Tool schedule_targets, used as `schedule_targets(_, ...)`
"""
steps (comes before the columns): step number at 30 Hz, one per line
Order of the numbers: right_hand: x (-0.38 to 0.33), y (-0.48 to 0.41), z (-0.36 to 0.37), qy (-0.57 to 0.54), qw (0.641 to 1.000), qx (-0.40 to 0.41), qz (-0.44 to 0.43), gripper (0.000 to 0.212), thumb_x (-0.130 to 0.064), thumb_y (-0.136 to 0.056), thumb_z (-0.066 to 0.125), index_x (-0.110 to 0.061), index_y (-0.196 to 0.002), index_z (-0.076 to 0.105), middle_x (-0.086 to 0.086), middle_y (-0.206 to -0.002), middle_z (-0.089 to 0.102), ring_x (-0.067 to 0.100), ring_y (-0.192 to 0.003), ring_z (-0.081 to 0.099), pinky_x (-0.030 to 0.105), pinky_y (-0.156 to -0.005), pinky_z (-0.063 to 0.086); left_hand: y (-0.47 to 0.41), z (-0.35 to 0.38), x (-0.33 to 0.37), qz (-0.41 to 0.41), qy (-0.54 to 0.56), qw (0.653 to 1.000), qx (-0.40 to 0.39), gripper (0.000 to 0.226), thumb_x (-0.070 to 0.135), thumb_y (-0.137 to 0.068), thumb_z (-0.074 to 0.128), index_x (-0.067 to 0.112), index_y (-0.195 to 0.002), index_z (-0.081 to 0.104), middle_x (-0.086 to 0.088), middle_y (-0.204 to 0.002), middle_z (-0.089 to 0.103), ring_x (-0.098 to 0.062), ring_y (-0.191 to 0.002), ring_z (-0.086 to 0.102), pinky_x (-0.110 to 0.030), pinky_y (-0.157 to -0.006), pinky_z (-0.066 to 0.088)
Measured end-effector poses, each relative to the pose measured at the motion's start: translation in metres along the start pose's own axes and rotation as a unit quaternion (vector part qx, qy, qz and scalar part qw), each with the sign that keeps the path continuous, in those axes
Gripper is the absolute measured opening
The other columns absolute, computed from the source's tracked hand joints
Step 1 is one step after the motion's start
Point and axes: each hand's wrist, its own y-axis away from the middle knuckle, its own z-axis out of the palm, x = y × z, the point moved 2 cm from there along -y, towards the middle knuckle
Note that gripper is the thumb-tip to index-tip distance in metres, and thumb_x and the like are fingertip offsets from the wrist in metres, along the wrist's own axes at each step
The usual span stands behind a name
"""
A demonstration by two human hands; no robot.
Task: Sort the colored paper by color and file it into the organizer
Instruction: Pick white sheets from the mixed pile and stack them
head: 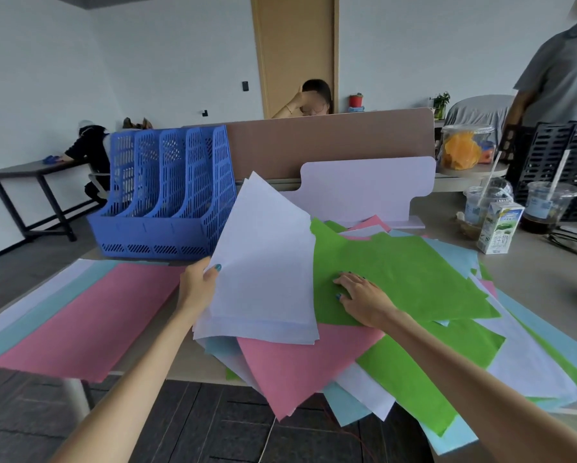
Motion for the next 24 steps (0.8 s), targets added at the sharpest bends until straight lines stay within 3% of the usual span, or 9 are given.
schedule_targets(3,-0.001,0.002,-0.005,0.023,0.999,0.024,0.008,0.050,-0.011,-0.091,0.044,-0.017,-0.140,0.041,-0.002,-0.151,0.036,0.014,-0.141,0.027,0.033,-0.118,0.008,0.001,-0.009,-0.002,-0.004,0.032,0.999,0.021,0.021,0.010,-0.096,0.050,0.004,-0.110,0.065,-0.001,-0.105,0.065,-0.018,-0.092,0.056,-0.029,-0.080,0.043)
schedule_targets(7,-0.001,0.007,-0.015,0.063,0.995,0.065,0.031,0.050,-0.003,-0.078,0.048,-0.012,-0.127,0.052,0.002,-0.136,0.053,0.016,-0.128,0.045,0.032,-0.117,0.015,0.004,-0.012,-0.005,-0.023,0.076,0.996,0.029,0.014,0.008,-0.095,0.050,0.001,-0.092,0.062,-0.002,-0.087,0.062,-0.018,-0.074,0.049,-0.026,-0.064,0.036)
schedule_targets(9,-0.005,0.009,-0.017,0.052,0.995,0.080,0.002,0.046,-0.005,-0.085,0.048,-0.013,-0.129,0.052,0.001,-0.140,0.049,0.015,-0.130,0.043,0.031,-0.115,0.019,0.008,-0.010,-0.005,-0.046,0.104,0.993,0.032,0.014,0.009,-0.095,0.050,0.005,-0.095,0.064,-0.001,-0.088,0.063,-0.016,-0.076,0.051,-0.026,-0.065,0.039)
schedule_targets(12,-0.014,0.010,-0.015,0.030,0.997,0.059,-0.045,0.046,-0.018,-0.094,0.049,-0.020,-0.139,0.044,-0.003,-0.150,0.037,0.015,-0.138,0.034,0.031,-0.115,0.019,0.016,0.000,-0.007,-0.089,0.143,0.985,0.024,0.019,0.010,-0.096,0.050,0.014,-0.107,0.065,0.002,-0.099,0.067,-0.017,-0.089,0.061,-0.032,-0.079,0.049)
schedule_targets(16,-0.019,0.011,-0.011,0.004,0.999,-0.008,-0.030,0.047,-0.012,-0.094,0.046,-0.019,-0.140,0.045,-0.004,-0.148,0.041,0.017,-0.134,0.039,0.034,-0.113,0.028,0.023,0.011,-0.003,-0.125,0.159,0.978,-0.042,0.020,0.006,-0.093,0.052,0.021,-0.101,0.064,0.008,-0.094,0.067,-0.015,-0.085,0.062,-0.029,-0.073,0.048)
schedule_targets(20,-0.018,0.011,-0.010,-0.008,1.000,-0.012,-0.013,0.047,-0.008,-0.090,0.045,-0.021,-0.136,0.048,-0.006,-0.142,0.046,0.018,-0.122,0.048,0.030,-0.095,0.043,0.014,0.007,-0.006,-0.169,0.109,0.973,-0.113,0.013,0.008,-0.082,0.059,0.008,-0.092,0.068,-0.006,-0.088,0.071,-0.021,-0.078,0.062,-0.028,-0.067,0.041)
schedule_targets(24,-0.016,0.009,-0.007,-0.007,1.000,-0.007,-0.011,0.048,-0.010,-0.089,0.044,-0.024,-0.135,0.047,-0.006,-0.139,0.045,0.019,-0.111,0.053,0.024,-0.078,0.042,-0.002,0.007,-0.005,-0.190,0.092,0.969,-0.127,0.029,0.024,-0.075,0.067,0.005,-0.097,0.069,-0.011,-0.095,0.073,-0.025,-0.084,0.067,-0.029,-0.069,0.044)
